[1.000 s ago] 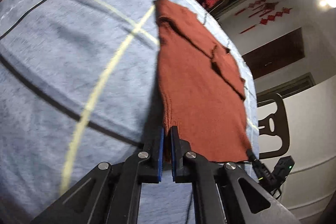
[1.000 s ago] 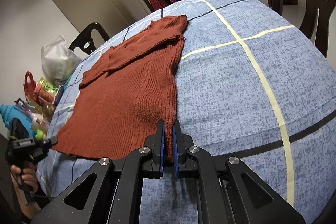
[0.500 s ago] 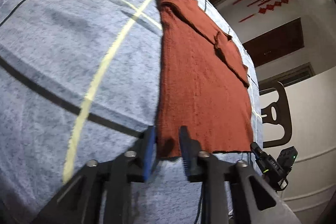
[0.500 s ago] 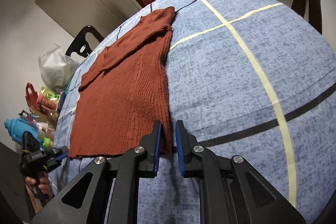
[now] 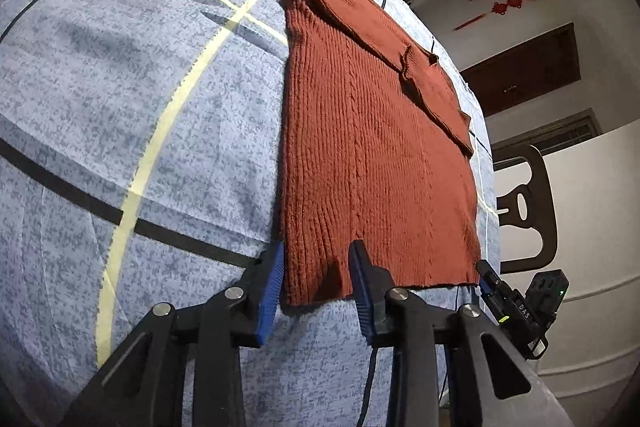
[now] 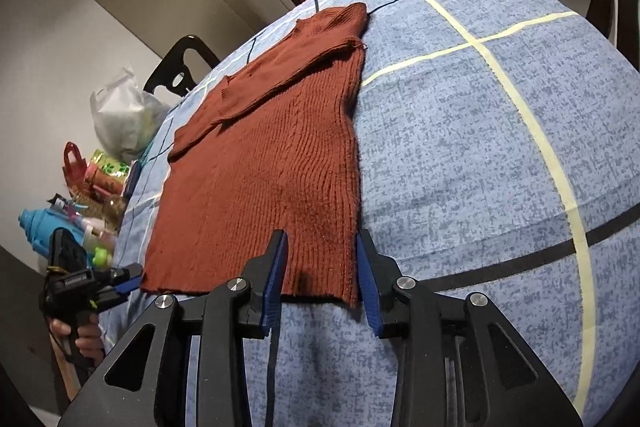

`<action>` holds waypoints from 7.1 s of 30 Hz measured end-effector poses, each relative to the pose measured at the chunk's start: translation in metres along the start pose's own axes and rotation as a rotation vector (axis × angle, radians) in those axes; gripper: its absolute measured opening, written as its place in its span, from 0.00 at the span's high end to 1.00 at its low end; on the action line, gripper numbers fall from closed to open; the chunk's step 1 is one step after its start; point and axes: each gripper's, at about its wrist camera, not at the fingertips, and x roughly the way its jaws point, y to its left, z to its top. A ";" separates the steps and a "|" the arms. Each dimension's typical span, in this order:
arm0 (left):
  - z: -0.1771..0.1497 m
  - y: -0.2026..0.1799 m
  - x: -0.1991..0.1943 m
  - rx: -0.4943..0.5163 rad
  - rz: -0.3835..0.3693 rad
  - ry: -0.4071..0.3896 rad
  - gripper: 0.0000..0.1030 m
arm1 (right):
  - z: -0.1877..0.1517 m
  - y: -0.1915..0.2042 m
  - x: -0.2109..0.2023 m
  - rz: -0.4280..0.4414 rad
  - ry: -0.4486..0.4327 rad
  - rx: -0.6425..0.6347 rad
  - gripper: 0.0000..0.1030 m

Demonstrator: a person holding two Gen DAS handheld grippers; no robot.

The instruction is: Fold small clothes

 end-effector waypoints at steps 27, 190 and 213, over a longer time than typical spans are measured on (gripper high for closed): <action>0.005 0.018 -0.008 -0.099 -0.039 -0.034 0.92 | -0.005 -0.006 -0.012 0.027 -0.001 0.065 0.94; 0.191 -0.036 0.011 0.299 0.118 -0.161 0.43 | 0.096 0.178 0.131 -0.266 -0.047 -0.686 0.67; 0.240 0.001 0.013 0.295 0.042 -0.056 0.33 | 0.007 0.293 0.231 -0.215 0.035 -1.122 0.46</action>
